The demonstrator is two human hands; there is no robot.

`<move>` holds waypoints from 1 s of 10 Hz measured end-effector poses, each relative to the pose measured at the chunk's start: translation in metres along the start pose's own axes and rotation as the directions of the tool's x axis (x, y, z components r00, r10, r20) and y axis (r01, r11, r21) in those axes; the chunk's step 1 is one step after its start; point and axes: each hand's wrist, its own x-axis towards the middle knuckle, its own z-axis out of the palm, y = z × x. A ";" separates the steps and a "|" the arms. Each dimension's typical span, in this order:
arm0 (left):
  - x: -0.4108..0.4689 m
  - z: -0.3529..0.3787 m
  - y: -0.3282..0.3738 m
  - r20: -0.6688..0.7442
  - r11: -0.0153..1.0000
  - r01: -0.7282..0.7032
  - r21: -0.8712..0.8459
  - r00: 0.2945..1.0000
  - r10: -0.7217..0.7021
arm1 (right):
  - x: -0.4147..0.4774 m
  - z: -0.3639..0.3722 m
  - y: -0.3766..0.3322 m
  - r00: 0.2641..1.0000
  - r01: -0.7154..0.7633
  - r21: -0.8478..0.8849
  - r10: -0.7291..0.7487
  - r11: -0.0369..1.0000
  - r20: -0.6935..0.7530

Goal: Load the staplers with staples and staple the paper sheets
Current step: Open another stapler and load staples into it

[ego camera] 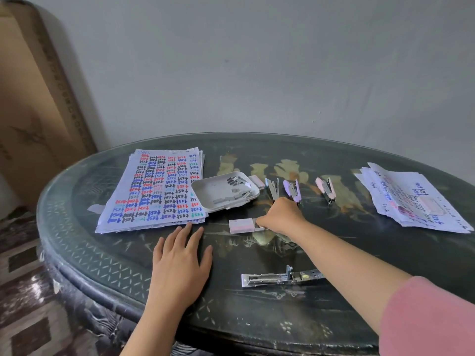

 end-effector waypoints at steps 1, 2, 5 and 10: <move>0.000 -0.001 0.000 0.000 1.000 0.000 -0.005 1.000 0.000 | 0.000 0.000 0.000 1.000 -0.004 0.057 0.005 0.998 -0.022; 0.000 -0.001 -0.001 -0.002 1.000 -0.001 0.002 1.000 0.001 | -0.002 0.000 0.001 0.997 0.051 0.067 -0.047 0.996 -0.054; 0.000 -0.002 0.000 0.005 1.000 0.000 0.003 1.000 0.000 | -0.016 0.013 0.012 0.822 0.466 -0.283 -0.529 0.838 -0.211; 0.000 -0.002 -0.001 0.012 1.000 0.002 0.003 1.000 -0.002 | -0.007 0.007 0.013 0.928 0.364 0.137 -0.346 0.921 -0.138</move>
